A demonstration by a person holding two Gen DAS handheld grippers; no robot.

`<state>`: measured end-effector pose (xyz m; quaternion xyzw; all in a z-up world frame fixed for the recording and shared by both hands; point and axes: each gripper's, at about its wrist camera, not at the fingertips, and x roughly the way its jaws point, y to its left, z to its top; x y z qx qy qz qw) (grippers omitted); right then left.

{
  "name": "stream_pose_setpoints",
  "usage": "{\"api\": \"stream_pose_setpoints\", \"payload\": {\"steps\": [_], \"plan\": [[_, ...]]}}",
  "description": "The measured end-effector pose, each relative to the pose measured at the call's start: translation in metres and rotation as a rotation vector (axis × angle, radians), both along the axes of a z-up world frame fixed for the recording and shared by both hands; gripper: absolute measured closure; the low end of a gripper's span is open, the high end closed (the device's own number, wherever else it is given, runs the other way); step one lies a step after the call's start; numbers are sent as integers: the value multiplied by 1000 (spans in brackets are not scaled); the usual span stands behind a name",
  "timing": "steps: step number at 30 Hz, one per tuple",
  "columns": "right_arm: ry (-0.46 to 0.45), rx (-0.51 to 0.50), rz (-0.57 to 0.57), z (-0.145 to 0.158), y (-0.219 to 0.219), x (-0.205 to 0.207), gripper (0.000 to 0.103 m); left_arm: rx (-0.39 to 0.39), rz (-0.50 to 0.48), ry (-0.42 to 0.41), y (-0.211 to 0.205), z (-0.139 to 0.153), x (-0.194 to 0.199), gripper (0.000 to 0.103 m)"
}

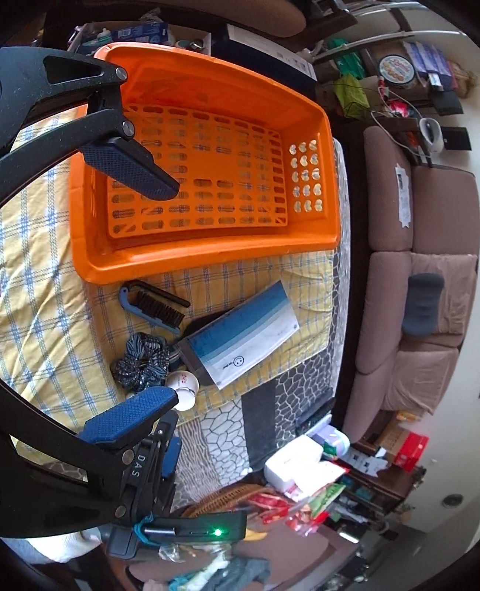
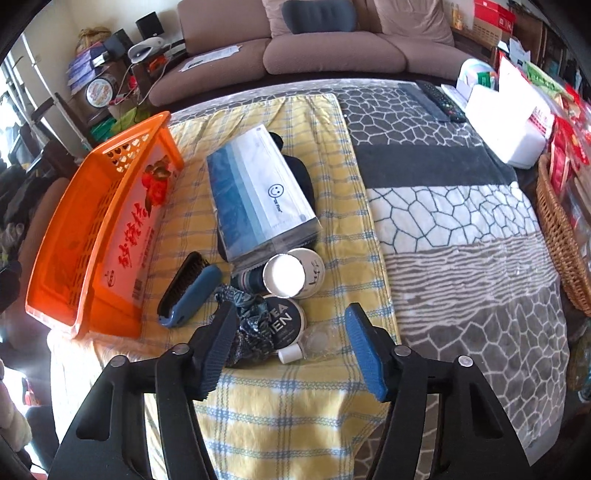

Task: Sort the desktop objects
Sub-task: 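Grasp the white paper cup with the right gripper while the left gripper approaches the Nivea tin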

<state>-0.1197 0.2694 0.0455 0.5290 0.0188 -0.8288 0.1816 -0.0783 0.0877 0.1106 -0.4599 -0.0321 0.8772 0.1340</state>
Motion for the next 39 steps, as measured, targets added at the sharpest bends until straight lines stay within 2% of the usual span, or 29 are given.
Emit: {"api": "stream_pose_setpoints", "payload": {"steps": [4,11,14,18,21,29,31,33,36,39], "plan": [[-40,-17,-21,-12,2,-21,46,-46,-32,1,13,-6,-8,5],[-70,0,9,-26,-15,-36,46,-57,-39,-22,17,-16,-12,5],[-82,19,8,-35,-22,-42,42,-68,-47,-23,20,-19,-11,5],[-93,67,3,-46,-26,-47,42,-83,-78,-20,29,-18,-7,5],[-103,46,0,-46,-19,-47,62,-89,-105,-21,39,-17,-4,5],[-81,-56,-33,-16,13,-41,63,-124,-181,-80,82,-34,0,6],[-77,-76,-41,-9,23,-38,63,-128,-210,-120,96,-46,-1,10],[-77,-99,-49,-4,33,-35,63,-118,-229,-174,107,-61,-6,22],[-82,-132,-61,1,48,-30,63,-146,-217,-229,119,-86,-14,40],[-90,-157,-67,2,61,-27,63,-169,-208,-266,128,-106,-21,44]]}}
